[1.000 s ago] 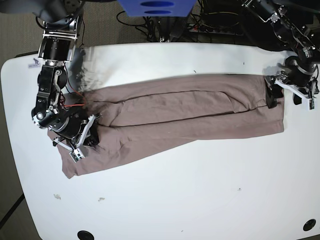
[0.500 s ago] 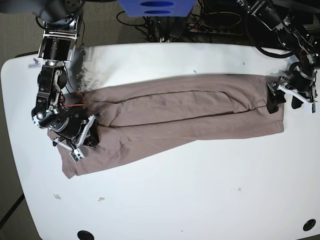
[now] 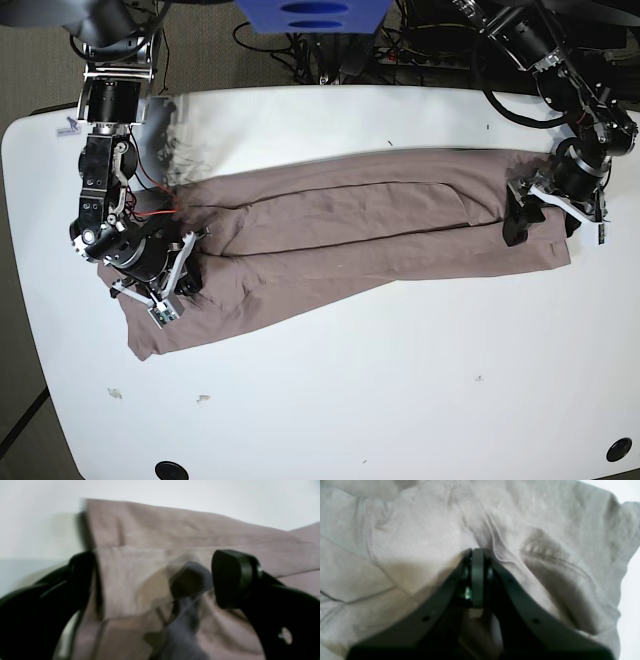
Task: Fold the T-shirt properly
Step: 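Grasp the strip end with the left gripper and lift it, then carry the held strip end with the left gripper toward the right gripper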
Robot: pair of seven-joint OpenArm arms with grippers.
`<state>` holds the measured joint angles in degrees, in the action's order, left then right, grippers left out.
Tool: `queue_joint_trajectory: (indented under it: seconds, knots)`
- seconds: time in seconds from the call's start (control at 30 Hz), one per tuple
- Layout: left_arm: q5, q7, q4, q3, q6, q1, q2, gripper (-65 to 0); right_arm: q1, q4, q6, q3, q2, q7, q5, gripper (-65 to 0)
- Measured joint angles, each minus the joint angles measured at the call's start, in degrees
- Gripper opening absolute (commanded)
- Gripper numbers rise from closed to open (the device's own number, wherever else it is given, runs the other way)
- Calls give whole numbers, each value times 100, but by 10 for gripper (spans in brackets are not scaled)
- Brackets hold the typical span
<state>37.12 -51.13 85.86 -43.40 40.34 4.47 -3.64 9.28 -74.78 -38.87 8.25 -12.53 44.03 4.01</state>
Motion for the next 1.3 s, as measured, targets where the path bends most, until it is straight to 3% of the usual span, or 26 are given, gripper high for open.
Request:
queue_joint_trajectory:
  seconds: [0.03,0.07,0.13,0.17,0.63,0.83,1.3]
  knots:
    - [0,22,0,7,4,0,33,-298,0,0,0,0,0,0,0,-650]
    - [15,-2,0,9,-2,-2,44,-449,0,0,0,0,0,0,0,-650]
    - [-15,-7,-7,11,-4,4,92,-636,0,0,0,-2,0,-4,2,-650]
    - [26,-81,-7,15,-22,15,101,-650,0,0,0,-2,0,-4,2,-650]
    - [-46,-267,199,28,-26,37,120,-650,-2,0,0,-7,0,-13,2,-650]
    - [-254,-946,848,26,-46,24,188,-650,-2,0,0,-7,2,-17,2,-650]
    - [-223,-2393,2461,46,-28,-544,911,-650,-2,0,0,-15,0,-33,2,-650]
